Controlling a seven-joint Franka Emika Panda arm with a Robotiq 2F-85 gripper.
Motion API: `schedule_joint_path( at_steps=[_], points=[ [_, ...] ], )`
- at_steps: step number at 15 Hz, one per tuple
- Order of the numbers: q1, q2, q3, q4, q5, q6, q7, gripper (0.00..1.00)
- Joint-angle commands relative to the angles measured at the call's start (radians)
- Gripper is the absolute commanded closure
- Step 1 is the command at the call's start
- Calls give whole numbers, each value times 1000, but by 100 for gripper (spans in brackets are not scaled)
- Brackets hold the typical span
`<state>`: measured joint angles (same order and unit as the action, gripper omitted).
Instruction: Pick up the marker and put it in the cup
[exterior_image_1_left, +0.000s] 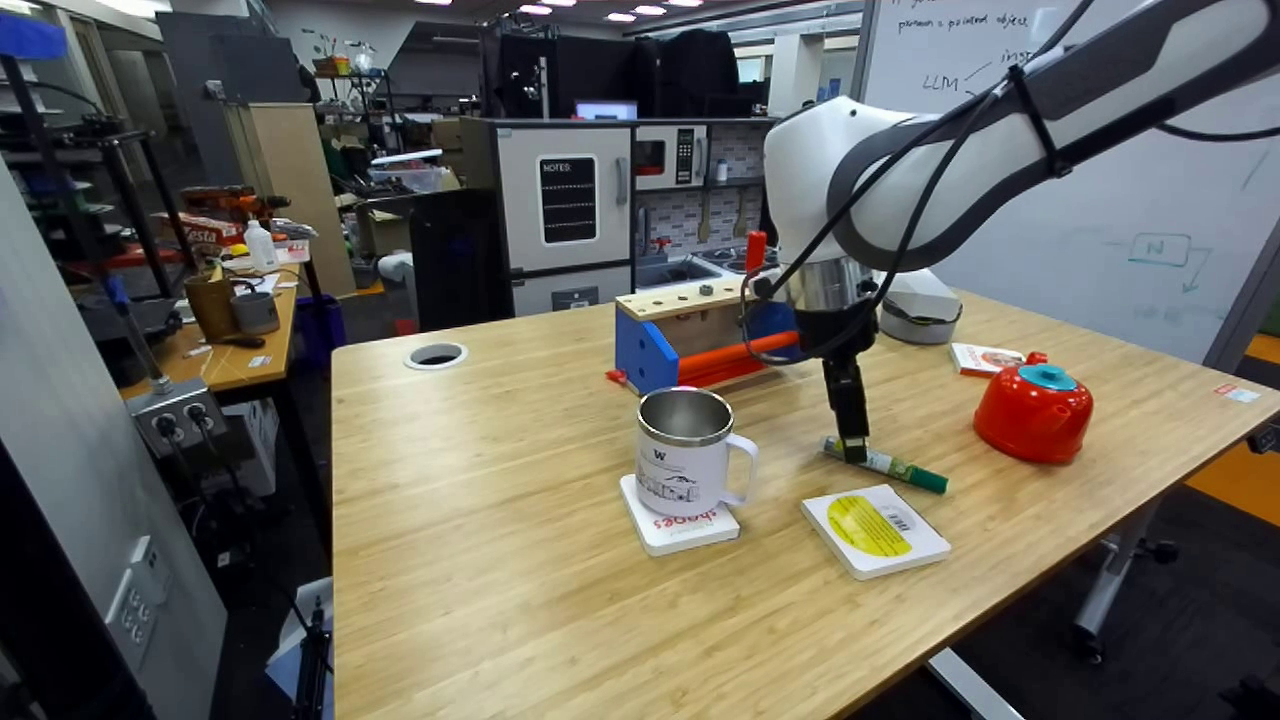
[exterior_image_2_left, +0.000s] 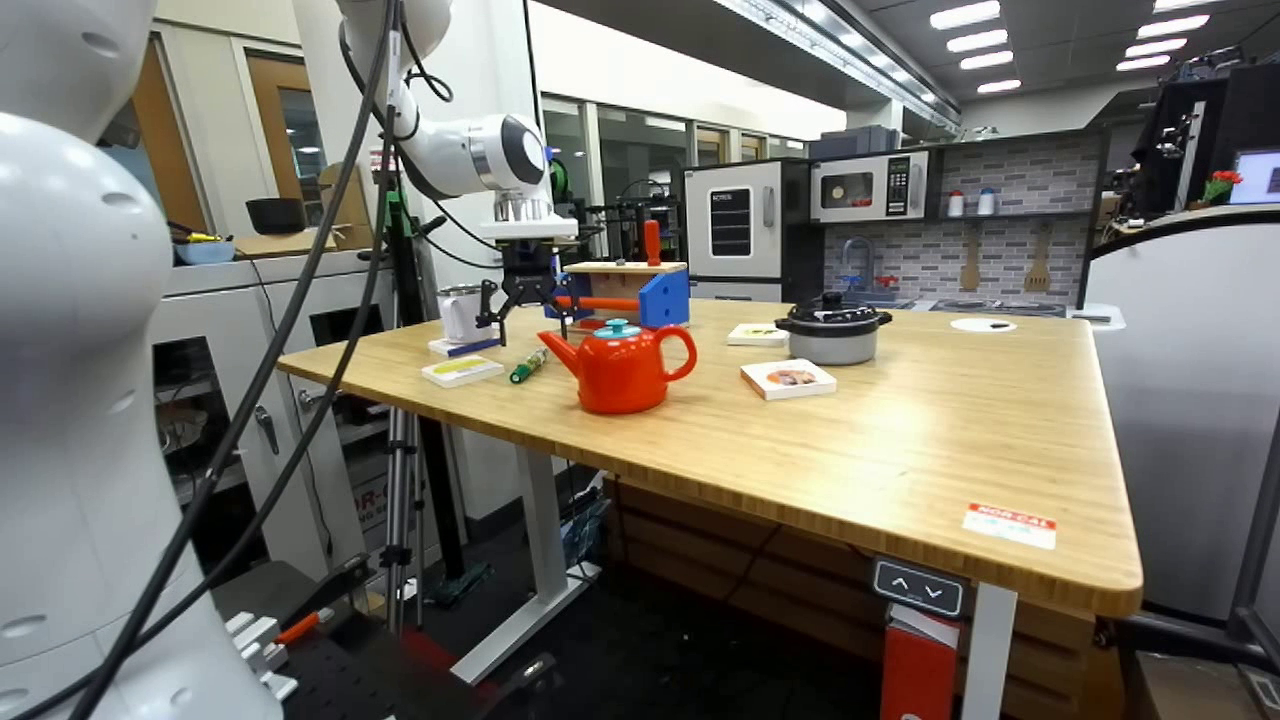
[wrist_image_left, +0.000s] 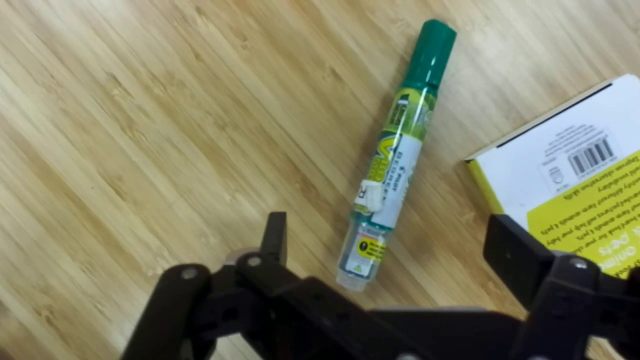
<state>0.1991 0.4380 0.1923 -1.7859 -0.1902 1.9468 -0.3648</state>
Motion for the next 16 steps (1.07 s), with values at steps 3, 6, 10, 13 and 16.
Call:
schedule_joint_path(
  at_steps=[3, 6, 10, 13, 16],
  points=[
    [4, 49, -4, 53, -10, -41, 7, 0],
    [5, 68, -4, 80, -11, -51, 4, 0],
    [7, 75, -7, 105, -13, -70, 9, 40],
    [7, 78, -6, 111, -12, -77, 8, 62],
    [5, 84, -6, 115, -8, -76, 8, 81]
  ],
)
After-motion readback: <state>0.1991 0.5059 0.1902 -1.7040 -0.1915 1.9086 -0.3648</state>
